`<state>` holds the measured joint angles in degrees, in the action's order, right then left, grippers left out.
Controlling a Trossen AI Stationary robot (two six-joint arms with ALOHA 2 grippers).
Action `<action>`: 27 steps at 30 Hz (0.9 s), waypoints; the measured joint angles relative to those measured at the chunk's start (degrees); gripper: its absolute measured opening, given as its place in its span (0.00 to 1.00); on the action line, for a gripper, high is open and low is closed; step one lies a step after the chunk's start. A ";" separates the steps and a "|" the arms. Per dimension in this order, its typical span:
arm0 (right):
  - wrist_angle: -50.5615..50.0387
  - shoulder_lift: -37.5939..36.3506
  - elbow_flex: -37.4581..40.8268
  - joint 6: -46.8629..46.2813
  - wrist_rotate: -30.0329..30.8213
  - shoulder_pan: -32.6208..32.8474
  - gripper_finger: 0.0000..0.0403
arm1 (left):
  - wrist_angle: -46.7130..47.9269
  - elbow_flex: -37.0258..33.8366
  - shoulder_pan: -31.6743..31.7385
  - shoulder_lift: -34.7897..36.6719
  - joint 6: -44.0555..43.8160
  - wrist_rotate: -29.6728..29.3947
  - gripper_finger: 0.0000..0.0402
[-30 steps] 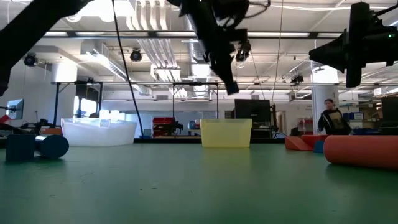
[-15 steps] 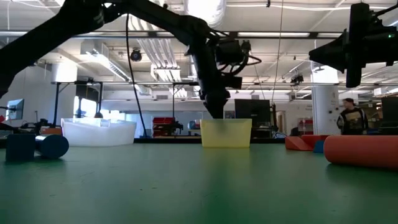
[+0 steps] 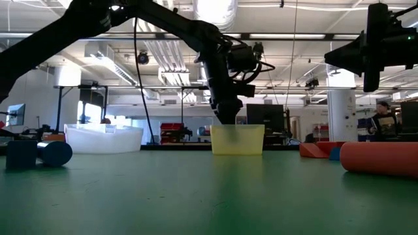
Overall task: Sort & place blocks by color
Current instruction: Put the blue block into the yellow bin, then put the red block into the white bin
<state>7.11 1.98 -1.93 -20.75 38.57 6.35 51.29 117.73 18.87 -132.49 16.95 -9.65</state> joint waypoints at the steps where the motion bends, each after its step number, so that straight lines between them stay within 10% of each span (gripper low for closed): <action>1: 0.00 0.00 0.00 0.00 0.00 0.00 0.12 | 0.02 0.00 0.00 0.00 0.01 0.02 0.31; 27: -0.02 0.00 0.00 -0.02 0.00 -0.01 0.12 | 1.94 0.36 -3.24 5.67 -1.57 -0.08 0.54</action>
<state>7.09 1.98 -1.93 -20.78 38.57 6.34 53.23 118.09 15.64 -126.81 15.38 -9.72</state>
